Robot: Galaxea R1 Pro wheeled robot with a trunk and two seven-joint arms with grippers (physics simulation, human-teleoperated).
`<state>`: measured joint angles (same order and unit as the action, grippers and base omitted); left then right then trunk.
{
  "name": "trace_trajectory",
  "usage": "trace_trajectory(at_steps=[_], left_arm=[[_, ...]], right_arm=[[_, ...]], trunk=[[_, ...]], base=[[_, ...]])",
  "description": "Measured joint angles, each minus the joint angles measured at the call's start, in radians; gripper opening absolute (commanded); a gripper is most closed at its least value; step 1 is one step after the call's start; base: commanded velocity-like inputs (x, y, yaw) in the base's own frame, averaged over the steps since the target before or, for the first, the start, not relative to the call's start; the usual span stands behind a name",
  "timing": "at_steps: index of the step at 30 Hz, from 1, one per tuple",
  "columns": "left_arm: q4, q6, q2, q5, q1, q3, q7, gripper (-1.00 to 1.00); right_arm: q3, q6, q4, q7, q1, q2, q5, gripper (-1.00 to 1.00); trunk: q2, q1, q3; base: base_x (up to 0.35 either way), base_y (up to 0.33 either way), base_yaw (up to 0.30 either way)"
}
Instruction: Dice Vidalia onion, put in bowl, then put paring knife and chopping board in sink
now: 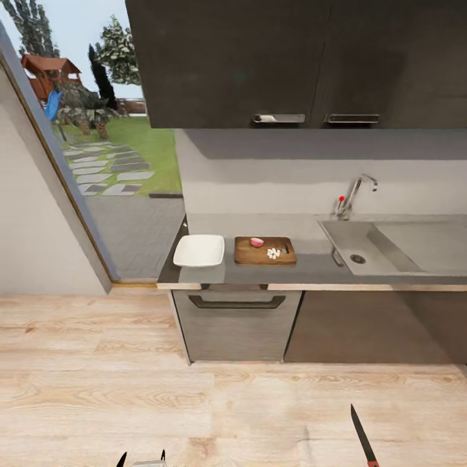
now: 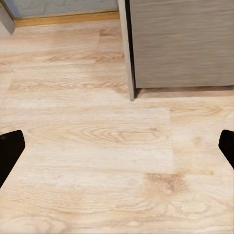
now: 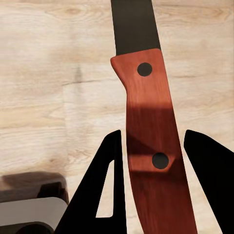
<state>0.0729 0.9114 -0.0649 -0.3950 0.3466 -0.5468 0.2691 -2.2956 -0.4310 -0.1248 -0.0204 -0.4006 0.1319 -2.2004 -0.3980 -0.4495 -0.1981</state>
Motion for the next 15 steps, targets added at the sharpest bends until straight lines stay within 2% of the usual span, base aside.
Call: trace_trajectory(at_steps=[4, 5, 9, 12, 15], left_arm=[[0.000, 0.000, 0.000, 0.000, 0.000, 0.000, 0.000, 1.00], [0.000, -0.001, 0.000, 0.000, 0.000, 0.000, 0.000, 1.00], [0.000, -0.020, 0.000, 0.000, 0.000, -0.001, -0.001, 1.00], [0.000, -0.035, -0.001, 0.000, 0.000, -0.001, -0.001, 1.00], [0.000, -0.040, -0.001, 0.000, 0.000, -0.001, -0.002, 1.00]], right_arm=[[0.000, -0.001, 0.000, 0.000, 0.000, 0.000, 0.000, -1.00], [0.001, -0.103, 0.000, 0.010, 0.000, 0.000, 0.002, -1.00], [-0.004, -0.235, 0.000, 0.081, -0.002, -0.001, 0.002, -1.00], [-0.001, -0.260, 0.009, 0.169, -0.028, -0.001, -0.002, -1.00], [0.001, -0.264, 0.021, 0.219, -0.076, -0.001, -0.010, -1.00]], trunk=[[0.000, 0.000, 0.000], [0.000, 0.000, 0.000], [0.000, 0.000, 0.000], [0.000, 0.000, 0.000], [0.000, 0.000, 0.000]], base=[[0.000, 0.000, 0.002], [0.000, 0.000, 0.000], [0.000, 0.000, 0.000], [0.000, 0.000, 0.000], [0.000, 0.000, 0.000]])
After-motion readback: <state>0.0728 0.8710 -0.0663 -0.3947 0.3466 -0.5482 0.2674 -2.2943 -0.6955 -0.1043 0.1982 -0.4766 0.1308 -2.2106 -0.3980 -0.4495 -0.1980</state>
